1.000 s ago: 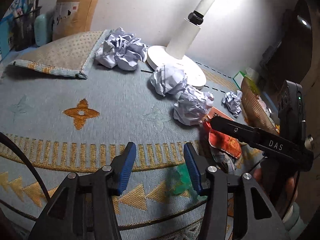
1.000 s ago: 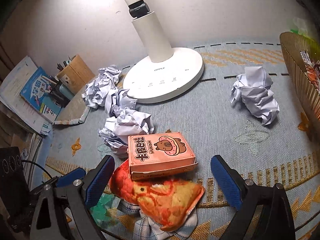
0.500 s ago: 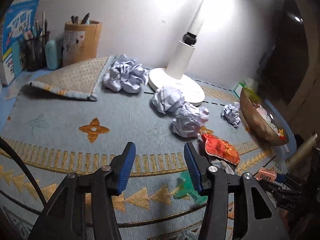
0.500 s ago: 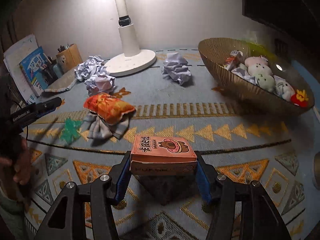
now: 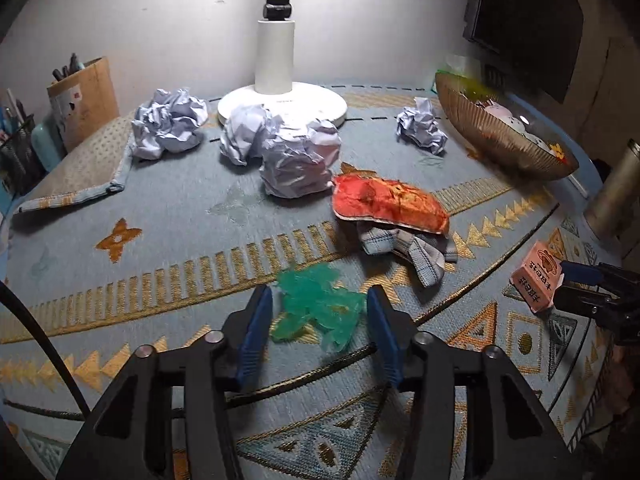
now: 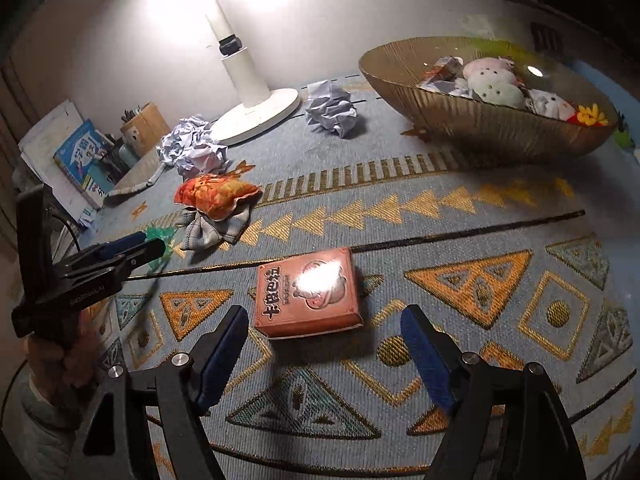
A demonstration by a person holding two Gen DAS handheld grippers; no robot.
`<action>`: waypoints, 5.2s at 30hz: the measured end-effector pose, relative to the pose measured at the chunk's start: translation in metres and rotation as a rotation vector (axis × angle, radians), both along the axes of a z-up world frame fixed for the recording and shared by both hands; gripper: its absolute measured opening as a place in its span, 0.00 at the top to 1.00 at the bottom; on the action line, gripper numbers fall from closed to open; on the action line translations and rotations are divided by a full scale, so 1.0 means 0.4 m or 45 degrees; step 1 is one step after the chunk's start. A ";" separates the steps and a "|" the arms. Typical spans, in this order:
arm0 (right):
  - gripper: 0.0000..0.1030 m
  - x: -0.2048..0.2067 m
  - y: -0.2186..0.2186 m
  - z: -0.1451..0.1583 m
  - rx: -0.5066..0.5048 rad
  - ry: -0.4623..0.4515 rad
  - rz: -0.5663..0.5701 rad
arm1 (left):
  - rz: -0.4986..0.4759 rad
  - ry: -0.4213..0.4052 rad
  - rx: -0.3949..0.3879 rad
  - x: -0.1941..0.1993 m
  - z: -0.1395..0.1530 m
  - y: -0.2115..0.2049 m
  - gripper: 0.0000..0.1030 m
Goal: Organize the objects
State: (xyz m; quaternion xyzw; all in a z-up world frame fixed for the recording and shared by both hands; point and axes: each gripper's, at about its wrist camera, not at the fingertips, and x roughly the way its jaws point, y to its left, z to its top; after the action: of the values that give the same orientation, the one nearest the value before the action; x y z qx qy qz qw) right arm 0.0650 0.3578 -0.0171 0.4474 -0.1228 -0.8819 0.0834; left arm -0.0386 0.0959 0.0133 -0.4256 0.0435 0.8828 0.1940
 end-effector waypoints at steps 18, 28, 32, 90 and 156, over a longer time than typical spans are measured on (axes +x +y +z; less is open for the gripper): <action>0.14 -0.138 -0.134 -0.010 0.117 -0.030 -0.051 | 0.012 -0.006 0.106 -0.007 0.006 -0.024 0.60; 0.13 -0.140 -0.145 -0.010 0.138 -0.022 -0.045 | 0.038 -0.020 0.119 -0.015 0.000 -0.033 0.60; 0.17 -0.123 -0.131 -0.003 0.080 -0.019 -0.060 | 0.038 -0.023 0.129 -0.015 0.000 -0.037 0.60; 0.00 0.024 -0.069 0.151 0.531 0.431 -0.146 | 0.344 -0.037 0.473 0.023 0.061 -0.126 0.01; 0.00 -0.117 -0.063 -0.018 0.387 -0.030 0.001 | 0.562 -0.057 -0.106 0.034 -0.036 -0.099 0.01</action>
State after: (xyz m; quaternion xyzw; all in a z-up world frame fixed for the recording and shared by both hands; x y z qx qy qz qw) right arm 0.0180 0.3326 -0.0244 0.4654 0.0111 -0.8849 0.0135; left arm -0.0248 0.0564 -0.0009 -0.4518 -0.0188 0.8917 -0.0206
